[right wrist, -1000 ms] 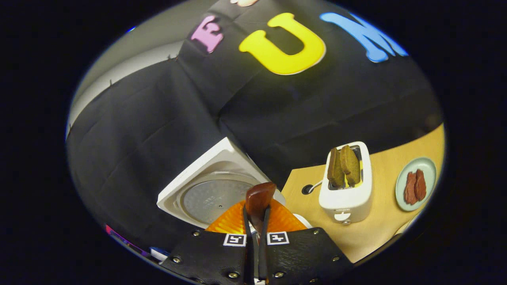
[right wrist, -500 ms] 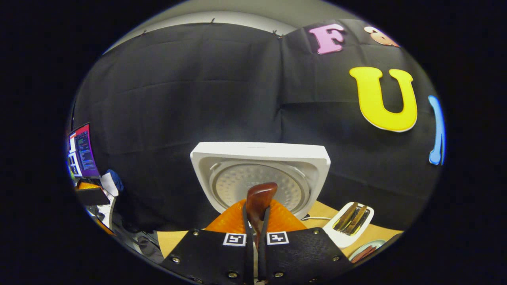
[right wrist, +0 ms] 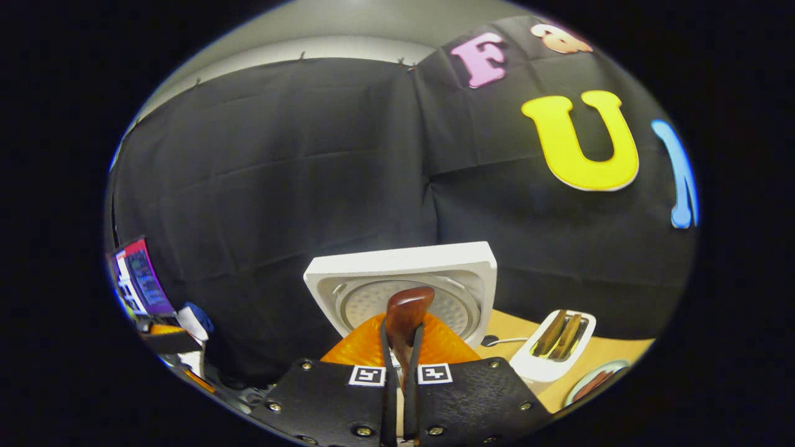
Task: Close the left gripper, press the button to open the rice cooker; take a wooden spoon from the chopstick holder with the right hand, scoop a spoonful of rice and pour it into the rice cooker, then put the wooden spoon back into the chopstick holder.
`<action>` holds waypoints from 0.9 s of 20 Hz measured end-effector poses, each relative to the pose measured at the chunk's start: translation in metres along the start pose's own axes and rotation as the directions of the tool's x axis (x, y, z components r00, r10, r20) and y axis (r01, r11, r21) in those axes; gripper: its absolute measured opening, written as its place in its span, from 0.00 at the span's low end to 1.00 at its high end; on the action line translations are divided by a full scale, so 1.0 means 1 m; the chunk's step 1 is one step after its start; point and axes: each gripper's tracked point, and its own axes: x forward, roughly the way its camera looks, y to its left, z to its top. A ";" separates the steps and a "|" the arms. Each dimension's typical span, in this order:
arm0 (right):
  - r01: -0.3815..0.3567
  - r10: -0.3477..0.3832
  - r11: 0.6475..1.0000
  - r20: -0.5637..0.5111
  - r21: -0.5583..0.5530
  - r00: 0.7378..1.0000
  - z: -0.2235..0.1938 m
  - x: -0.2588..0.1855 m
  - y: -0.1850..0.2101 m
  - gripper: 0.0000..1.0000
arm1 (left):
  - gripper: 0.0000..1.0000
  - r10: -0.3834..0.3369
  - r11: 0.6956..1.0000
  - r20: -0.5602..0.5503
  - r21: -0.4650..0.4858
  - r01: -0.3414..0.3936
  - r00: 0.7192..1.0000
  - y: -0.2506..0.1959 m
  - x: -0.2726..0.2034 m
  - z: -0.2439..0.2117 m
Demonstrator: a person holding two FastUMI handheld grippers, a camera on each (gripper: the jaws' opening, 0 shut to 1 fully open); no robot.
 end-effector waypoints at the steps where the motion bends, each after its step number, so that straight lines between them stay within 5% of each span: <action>1: 0.003 -0.004 0.998 0.007 0.069 1.000 0.003 -0.007 -0.007 0.05 | 0.98 -0.005 1.000 -0.006 -0.002 0.005 1.000 -0.003 0.000 -0.001; 8: 0.000 -0.027 0.919 0.063 0.395 0.998 0.017 -0.052 -0.052 0.05 | 0.98 -0.062 0.998 -0.016 -0.021 0.061 0.998 -0.032 0.008 0.001; 18: 0.038 -0.150 0.821 0.150 0.569 0.977 0.028 -0.167 -0.115 0.04 | 0.97 -0.182 0.983 -0.014 -0.037 0.181 0.983 -0.099 0.018 0.009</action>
